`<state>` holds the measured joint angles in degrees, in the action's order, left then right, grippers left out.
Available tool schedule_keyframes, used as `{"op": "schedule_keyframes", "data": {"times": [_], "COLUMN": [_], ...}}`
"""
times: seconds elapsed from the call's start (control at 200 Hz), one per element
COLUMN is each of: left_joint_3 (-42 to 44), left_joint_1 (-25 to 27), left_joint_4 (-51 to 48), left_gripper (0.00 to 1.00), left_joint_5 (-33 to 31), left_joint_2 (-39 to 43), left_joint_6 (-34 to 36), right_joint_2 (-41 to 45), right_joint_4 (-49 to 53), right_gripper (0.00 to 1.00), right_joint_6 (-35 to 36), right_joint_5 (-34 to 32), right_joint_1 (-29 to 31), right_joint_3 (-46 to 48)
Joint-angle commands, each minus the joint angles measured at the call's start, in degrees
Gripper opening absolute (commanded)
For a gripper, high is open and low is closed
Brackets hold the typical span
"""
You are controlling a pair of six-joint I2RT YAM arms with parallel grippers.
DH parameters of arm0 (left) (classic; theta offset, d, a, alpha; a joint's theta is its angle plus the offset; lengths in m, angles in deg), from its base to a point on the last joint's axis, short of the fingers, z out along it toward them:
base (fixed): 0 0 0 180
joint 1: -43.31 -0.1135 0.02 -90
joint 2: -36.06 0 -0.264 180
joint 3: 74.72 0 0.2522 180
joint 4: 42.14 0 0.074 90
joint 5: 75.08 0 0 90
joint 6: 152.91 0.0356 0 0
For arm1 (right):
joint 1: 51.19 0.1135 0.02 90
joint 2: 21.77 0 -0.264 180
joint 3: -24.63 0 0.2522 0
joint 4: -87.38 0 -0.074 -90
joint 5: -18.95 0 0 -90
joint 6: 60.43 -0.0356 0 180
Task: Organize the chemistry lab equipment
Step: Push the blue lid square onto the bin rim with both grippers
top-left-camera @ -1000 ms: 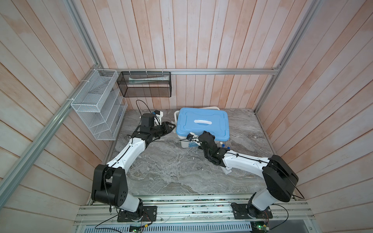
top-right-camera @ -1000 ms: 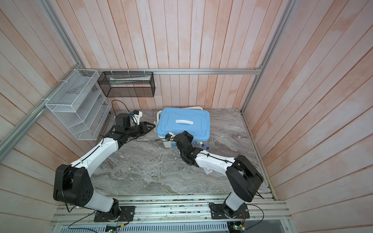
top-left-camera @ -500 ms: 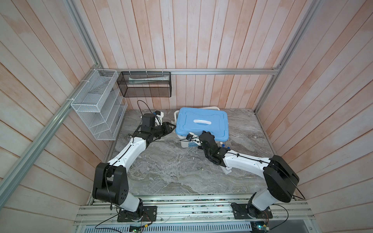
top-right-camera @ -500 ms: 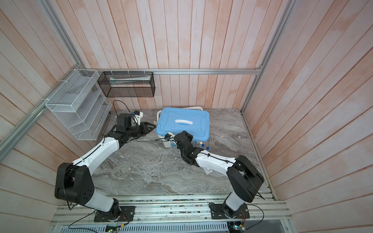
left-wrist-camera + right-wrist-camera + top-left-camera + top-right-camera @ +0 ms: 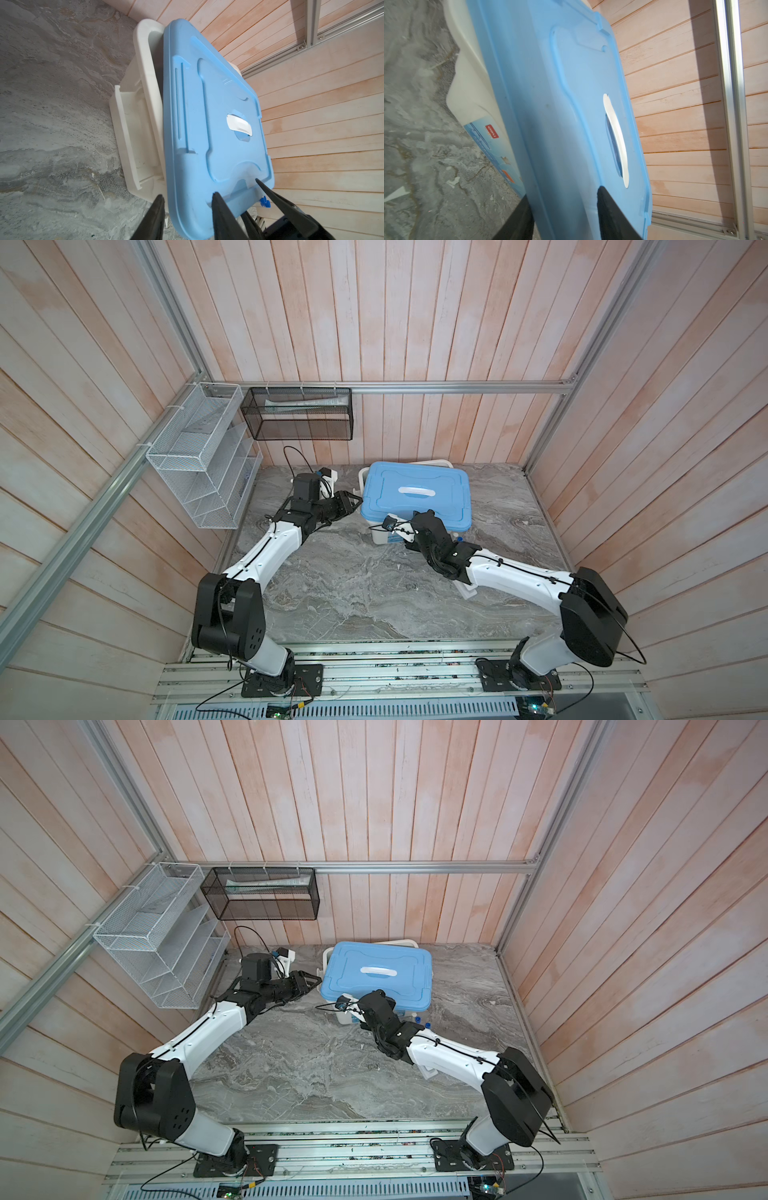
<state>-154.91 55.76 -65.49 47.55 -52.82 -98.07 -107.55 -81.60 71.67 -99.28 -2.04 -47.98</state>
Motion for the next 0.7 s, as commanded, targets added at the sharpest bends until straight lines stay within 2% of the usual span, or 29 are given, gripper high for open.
{"op": "schedule_keyframes", "data": {"times": [0.0,0.155,0.345,0.415,0.495,0.61,0.695], "left_joint_3": [-2.18,-2.14,-2.07,-2.07,-2.26,-2.88,-3.53], "left_joint_1": [0.21,0.21,0.30,0.30,0.30,0.45,0.72], "left_joint_4": [-0.46,0.10,0.16,0.05,0.02,-0.02,-0.09], "left_gripper": [0.40,0.40,0.40,0.40,0.40,0.40,0.40], "left_joint_5": [-0.63,-0.37,-0.27,-0.45,-0.28,-0.36,-0.54], "left_joint_2": [-0.23,-0.34,0.04,0.26,0.17,0.18,0.07], "left_joint_6": [1.40,0.99,1.05,1.05,0.97,0.95,0.97], "right_joint_2": [5.54,9.20,11.22,11.33,10.88,9.48,8.17], "right_joint_4": [4.98,10.92,12.94,12.88,13.94,18.63,20.22], "right_gripper": [0.49,0.49,0.49,0.49,0.50,0.54,0.56], "right_joint_6": [-6.71,-12.14,-15.82,-18.72,-25.33,-36.91,-43.28], "right_joint_5": [6.68,13.31,13.56,11.72,11.56,16.21,23.70], "right_joint_1": [0.43,-1.45,-5.01,-6.95,-11.65,-20.96,-27.44], "right_joint_3": [-4.10,-6.36,-5.20,-5.59,-7.97,-13.72,-16.24]}}
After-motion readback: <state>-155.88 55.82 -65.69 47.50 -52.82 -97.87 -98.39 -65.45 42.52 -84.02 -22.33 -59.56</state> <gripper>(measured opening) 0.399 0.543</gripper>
